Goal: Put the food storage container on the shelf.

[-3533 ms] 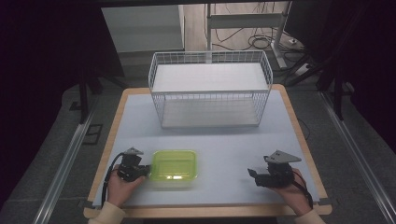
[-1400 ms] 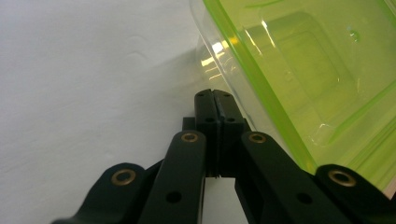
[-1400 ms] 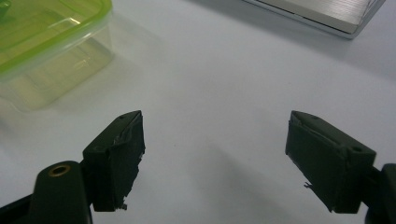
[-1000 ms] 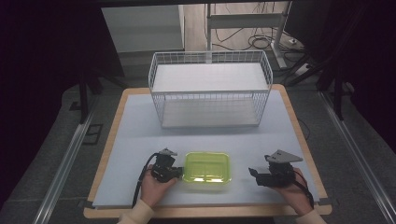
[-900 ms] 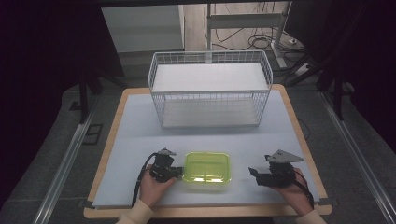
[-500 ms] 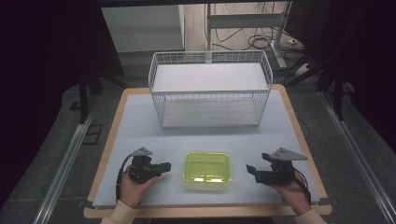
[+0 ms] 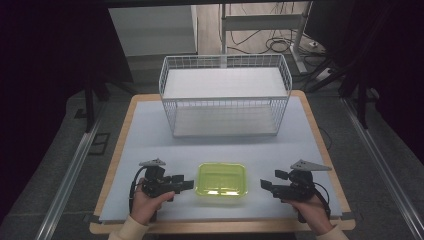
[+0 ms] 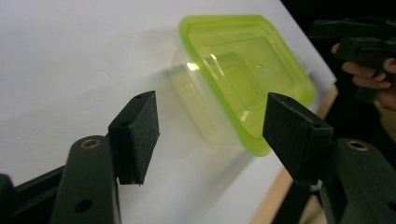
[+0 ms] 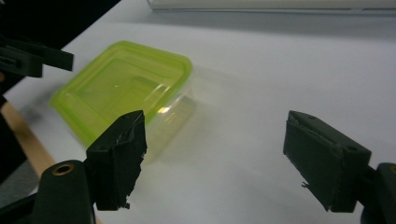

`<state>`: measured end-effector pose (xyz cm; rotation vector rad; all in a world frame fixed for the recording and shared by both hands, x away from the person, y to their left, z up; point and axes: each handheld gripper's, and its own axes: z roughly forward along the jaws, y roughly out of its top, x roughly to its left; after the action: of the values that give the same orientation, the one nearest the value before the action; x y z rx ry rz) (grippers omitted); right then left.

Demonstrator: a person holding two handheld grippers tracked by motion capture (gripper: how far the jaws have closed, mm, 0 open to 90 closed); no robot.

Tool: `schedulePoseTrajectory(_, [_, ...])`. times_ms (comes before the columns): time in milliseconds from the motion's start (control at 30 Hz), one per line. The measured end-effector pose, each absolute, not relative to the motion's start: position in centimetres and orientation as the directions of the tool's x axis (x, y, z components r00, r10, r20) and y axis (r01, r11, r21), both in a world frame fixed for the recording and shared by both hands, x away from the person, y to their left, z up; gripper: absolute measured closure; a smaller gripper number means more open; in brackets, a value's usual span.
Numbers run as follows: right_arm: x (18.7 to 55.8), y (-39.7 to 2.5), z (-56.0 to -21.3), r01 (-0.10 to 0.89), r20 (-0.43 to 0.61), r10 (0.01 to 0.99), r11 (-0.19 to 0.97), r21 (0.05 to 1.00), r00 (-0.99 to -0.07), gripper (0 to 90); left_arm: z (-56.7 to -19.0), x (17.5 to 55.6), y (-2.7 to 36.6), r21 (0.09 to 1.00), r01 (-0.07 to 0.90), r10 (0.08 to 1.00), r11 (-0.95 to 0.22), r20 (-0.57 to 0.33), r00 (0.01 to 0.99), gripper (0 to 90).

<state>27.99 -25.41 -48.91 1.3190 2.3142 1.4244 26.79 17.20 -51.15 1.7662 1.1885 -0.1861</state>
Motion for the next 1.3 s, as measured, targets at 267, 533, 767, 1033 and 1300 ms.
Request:
schedulePoseTrajectory(267, [27.8,-24.0,-49.5,0.681,0.438,0.659,0.156,0.716,-0.611,27.6,-51.2,27.2,16.9,0.597,0.801,0.590,-0.041,-0.633,0.501,40.7])
schedulePoseTrajectory(533, [28.5,-22.5,-50.6,0.744,0.526,0.630,0.126,0.656,-0.571,33.6,-51.8,28.0,16.1,0.563,0.826,0.553,-0.037,-0.677,0.486,44.8])
schedulePoseTrajectory(767, [29.7,-22.3,-51.0,0.771,0.570,0.623,0.086,0.631,-0.536,43.6,-52.1,28.8,15.7,0.548,0.836,0.548,-0.035,-0.689,0.475,52.8])
schedulePoseTrajectory(1033, [30.9,-21.8,-51.8,0.811,0.623,0.602,0.073,0.580,-0.499,51.6,-52.8,29.5,16.0,0.512,0.859,0.550,-0.008,-0.715,0.431,62.9])
schedulePoseTrajectory(1300, [31.3,-21.3,-52.2,0.836,0.660,0.577,0.074,0.544,-0.481,64.4,-53.4,29.8,15.4,0.494,0.869,0.537,-0.024,-0.727,0.428,70.4])
